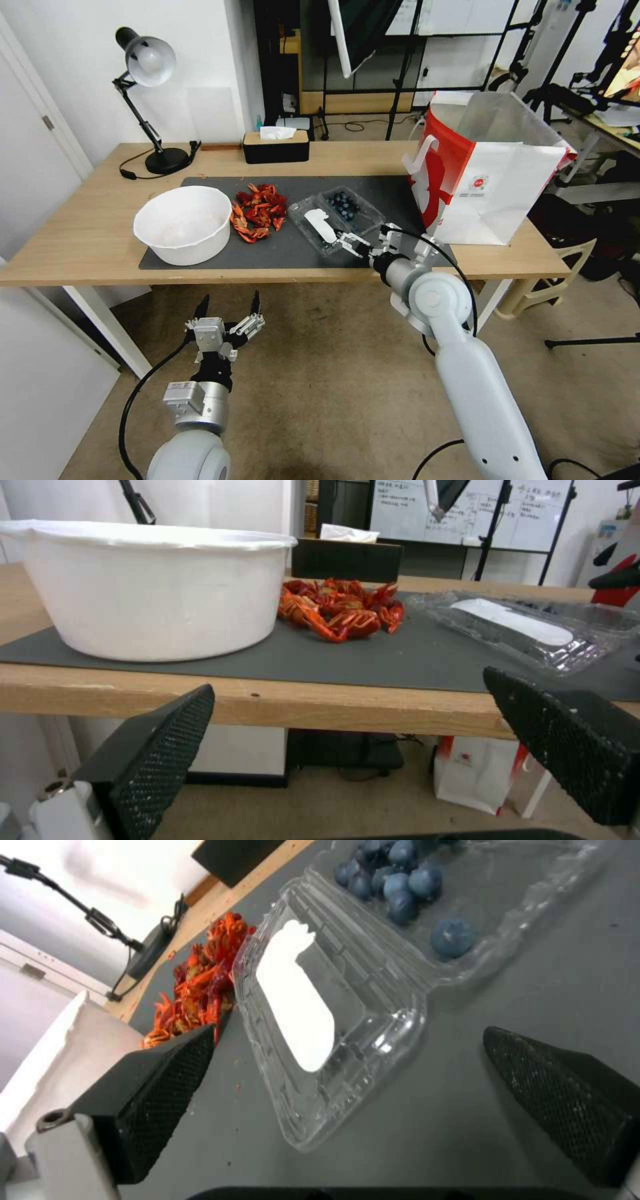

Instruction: Close the takeout container lid, then place the container into the takeout bag.

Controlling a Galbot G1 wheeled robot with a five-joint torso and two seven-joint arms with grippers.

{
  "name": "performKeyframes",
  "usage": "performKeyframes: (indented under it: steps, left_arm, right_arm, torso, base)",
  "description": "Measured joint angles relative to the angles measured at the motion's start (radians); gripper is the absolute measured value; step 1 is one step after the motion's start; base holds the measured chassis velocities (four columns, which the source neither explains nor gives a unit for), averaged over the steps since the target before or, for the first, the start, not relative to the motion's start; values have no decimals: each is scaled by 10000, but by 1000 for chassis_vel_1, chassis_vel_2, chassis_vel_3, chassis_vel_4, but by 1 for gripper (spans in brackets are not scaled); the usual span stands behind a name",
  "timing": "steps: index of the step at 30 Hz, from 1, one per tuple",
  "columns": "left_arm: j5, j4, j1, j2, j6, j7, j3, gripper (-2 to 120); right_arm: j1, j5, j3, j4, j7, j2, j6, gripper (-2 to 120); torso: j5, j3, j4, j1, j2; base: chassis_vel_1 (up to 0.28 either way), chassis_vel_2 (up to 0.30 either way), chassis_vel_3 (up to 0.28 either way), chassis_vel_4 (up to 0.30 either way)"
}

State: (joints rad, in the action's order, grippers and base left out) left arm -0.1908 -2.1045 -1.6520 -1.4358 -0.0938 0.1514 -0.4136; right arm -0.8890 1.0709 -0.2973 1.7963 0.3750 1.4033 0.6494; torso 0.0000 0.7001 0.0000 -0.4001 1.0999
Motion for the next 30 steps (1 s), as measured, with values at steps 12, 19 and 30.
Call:
performKeyframes:
  steps: [12,19,30]
  left_arm:
    - [-20,122,26,-18,-67,33,-36,100]
    - [-49,177,37,-14,-107,51,-77,100]
    - [-77,200,33,-8,-149,88,-122,100]
  right_arm:
    - [857,155,439,-715,29,-83,483,100]
    - [1040,98,588,-986,27,-74,517,100]
    - [1228,-87,745,-1386,-355,11,391,100]
  torso:
    - [0,0,0,0,-1]
    - [-1,-1,1,0,0]
    - [-1,-1,0,0,0]
  base:
    - [0,0,0,0]
    - [0,0,0,0]
    - [0,0,0,0]
